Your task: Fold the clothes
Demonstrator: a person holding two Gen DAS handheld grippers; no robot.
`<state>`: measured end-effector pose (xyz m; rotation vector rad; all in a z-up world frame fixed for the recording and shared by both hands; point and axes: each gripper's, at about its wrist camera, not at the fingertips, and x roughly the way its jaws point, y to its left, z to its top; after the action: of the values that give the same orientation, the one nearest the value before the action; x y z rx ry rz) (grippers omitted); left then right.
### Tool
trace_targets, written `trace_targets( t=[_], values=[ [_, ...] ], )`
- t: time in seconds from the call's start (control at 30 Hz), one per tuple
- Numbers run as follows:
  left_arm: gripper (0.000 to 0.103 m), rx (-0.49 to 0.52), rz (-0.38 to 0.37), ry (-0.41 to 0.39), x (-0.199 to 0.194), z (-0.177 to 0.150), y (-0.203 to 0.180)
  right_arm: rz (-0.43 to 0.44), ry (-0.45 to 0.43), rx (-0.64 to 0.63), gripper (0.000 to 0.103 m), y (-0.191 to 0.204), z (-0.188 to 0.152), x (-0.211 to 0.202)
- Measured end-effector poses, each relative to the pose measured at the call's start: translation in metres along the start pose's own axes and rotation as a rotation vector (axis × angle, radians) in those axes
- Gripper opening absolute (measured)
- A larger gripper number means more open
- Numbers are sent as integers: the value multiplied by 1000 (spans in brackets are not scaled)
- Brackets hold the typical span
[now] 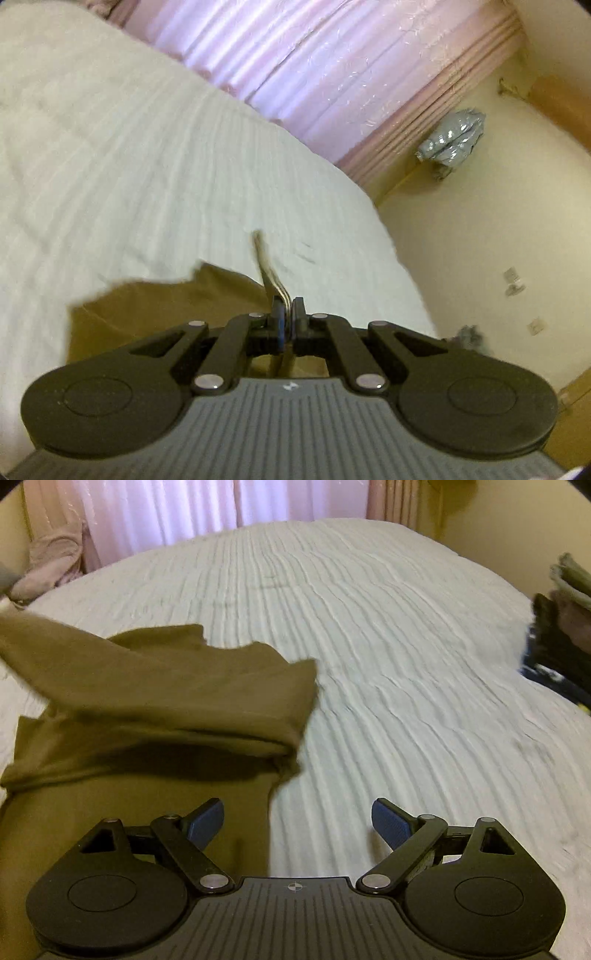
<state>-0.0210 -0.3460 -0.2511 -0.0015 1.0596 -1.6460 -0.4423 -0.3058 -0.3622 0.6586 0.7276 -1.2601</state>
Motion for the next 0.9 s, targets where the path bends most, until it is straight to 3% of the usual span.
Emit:
trace_targets(
  t=[0.23, 0.33, 0.37, 0.4, 0.5, 0.6, 0.7, 0.83, 0.9],
  values=[
    [0, -24, 51, 53, 1, -9, 23, -4, -12, -153, 67, 23, 15, 38],
    [1, -32, 58, 39, -2, -9, 31, -6, -1, -251, 39, 26, 17, 47],
    [1, -26, 66, 37, -3, -9, 34, 0, -11, -267, 20, 24, 16, 47],
    [1, -19, 73, 34, -5, -10, 37, 5, -21, -284, 16, 22, 15, 48],
    [1, 0, 152, 73, 4, -23, 58, -2, -3, -283, 16, 16, 11, 51],
    [1, -32, 272, 182, 27, -49, 95, -5, 59, -255, 17, 14, 6, 57],
    [1, -33, 311, 249, 40, -67, 115, -5, 70, -258, 17, 15, 6, 56],
    [2, -140, 298, 171, 27, -65, 120, -4, 79, -307, 17, 16, 8, 47],
    [2, -109, 372, 154, 22, -57, 116, -6, 81, -290, 17, 12, 13, 40]
  ],
)
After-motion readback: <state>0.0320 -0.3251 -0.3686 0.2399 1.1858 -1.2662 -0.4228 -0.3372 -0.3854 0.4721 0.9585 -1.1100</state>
